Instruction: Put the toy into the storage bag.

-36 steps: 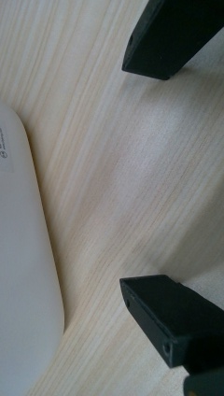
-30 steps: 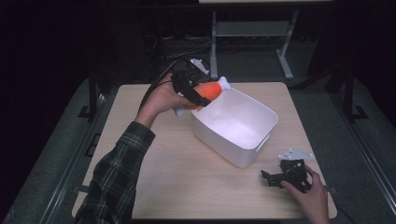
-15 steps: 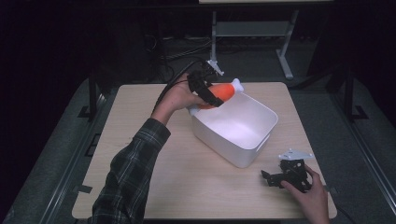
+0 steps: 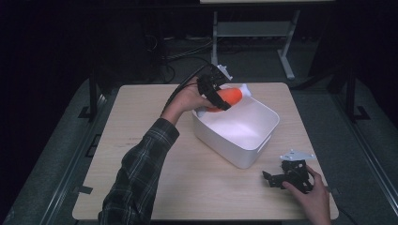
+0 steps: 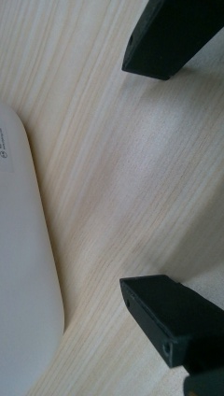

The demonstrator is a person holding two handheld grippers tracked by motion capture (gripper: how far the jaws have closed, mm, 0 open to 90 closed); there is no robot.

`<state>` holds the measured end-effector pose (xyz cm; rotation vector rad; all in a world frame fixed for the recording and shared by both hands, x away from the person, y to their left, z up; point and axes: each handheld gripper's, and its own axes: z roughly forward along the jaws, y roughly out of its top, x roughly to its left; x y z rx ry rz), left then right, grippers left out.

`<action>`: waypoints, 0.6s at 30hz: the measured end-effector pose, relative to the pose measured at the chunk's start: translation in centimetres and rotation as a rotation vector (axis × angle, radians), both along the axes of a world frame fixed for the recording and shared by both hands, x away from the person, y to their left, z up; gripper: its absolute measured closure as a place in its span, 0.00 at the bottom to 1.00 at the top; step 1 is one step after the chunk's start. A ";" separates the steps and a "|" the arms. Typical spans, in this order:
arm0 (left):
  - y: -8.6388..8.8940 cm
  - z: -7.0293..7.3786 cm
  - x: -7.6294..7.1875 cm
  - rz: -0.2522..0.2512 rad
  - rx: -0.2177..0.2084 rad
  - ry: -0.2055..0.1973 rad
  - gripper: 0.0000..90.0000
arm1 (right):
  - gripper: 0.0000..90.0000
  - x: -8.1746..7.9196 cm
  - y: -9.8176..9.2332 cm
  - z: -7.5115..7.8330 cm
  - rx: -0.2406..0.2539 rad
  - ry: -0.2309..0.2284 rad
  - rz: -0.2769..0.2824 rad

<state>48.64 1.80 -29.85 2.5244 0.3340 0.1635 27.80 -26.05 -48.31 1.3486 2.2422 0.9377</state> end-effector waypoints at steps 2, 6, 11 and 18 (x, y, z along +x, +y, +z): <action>-0.2 -0.3 0.1 -0.009 0.017 0.004 0.27 | 0.00 0.0 0.0 0.0 0.000 0.001 0.000; -0.4 -0.7 0.2 -0.014 0.037 0.004 0.26 | 0.00 0.0 0.0 0.0 0.000 0.001 0.000; -0.5 -1.0 0.2 -0.008 0.031 0.007 0.25 | 0.00 0.0 0.0 0.0 0.000 0.000 0.000; -0.4 -1.2 0.2 -0.004 0.029 0.006 0.22 | 0.00 0.0 0.0 0.0 0.001 0.001 -0.001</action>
